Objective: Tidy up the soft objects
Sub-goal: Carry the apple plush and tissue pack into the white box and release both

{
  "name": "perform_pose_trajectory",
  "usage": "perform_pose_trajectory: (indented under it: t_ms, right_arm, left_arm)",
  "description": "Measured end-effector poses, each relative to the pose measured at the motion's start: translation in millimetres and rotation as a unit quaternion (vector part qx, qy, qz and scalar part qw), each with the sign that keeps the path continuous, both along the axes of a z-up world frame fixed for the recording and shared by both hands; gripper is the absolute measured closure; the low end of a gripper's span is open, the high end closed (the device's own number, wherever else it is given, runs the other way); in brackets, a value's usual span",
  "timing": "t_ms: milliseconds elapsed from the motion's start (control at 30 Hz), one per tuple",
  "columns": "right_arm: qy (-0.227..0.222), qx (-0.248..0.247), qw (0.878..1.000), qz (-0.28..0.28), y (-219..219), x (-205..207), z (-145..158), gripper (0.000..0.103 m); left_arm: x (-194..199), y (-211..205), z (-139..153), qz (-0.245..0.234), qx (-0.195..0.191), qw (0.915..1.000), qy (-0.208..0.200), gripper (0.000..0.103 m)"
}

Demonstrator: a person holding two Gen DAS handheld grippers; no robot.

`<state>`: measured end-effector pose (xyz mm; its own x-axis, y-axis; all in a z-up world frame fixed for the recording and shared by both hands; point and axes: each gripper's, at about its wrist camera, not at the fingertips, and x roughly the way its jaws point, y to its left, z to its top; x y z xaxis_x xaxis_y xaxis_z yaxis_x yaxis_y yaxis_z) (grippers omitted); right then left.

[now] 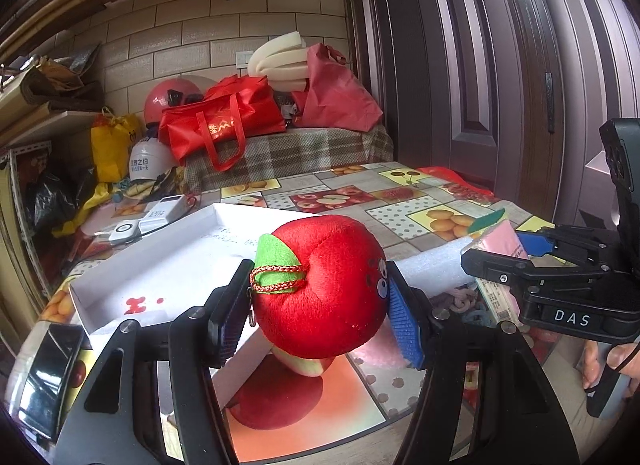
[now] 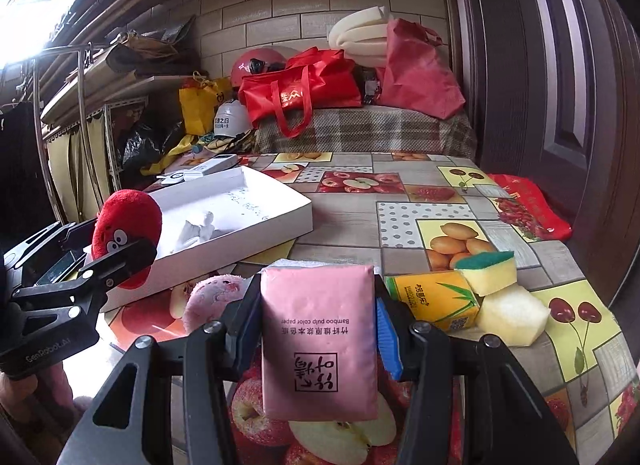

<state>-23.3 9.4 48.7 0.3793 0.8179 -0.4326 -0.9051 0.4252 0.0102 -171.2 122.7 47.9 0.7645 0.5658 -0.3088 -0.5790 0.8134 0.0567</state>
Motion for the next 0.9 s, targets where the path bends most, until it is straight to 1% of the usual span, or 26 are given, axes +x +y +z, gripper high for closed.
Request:
perform_pose_trajectory:
  t_ms: [167,400,567,733,900]
  right_arm:
    - [-0.008,-0.006,1.000,0.011,16.5,-13.5,-1.5,0.053]
    - [-0.036,-0.014,0.999,0.031,38.6,-36.2,-3.3,0.053]
    - [-0.049,-0.023,0.998,0.044,55.4,-48.9,-4.7,0.053]
    - [-0.052,-0.027,0.997,0.055,73.2,-56.4,-5.5,0.053]
    - [-0.054,-0.021,0.997,0.056,93.4,-63.4,-4.9,0.053]
  left_arm:
    - [-11.3,20.8,0.3,0.032,0.004,0.9995,-0.007,0.040]
    - [-26.7,54.1,0.5,0.077,-0.003,0.9968,-0.019,0.040]
    - [-36.8,78.1,-0.1,0.108,-0.010,0.9937,-0.028,0.040]
    - [-47.7,102.8,-0.8,0.141,-0.017,0.9894,-0.034,0.040]
    - [-49.1,111.7,-1.5,0.147,-0.014,0.9885,-0.032,0.040]
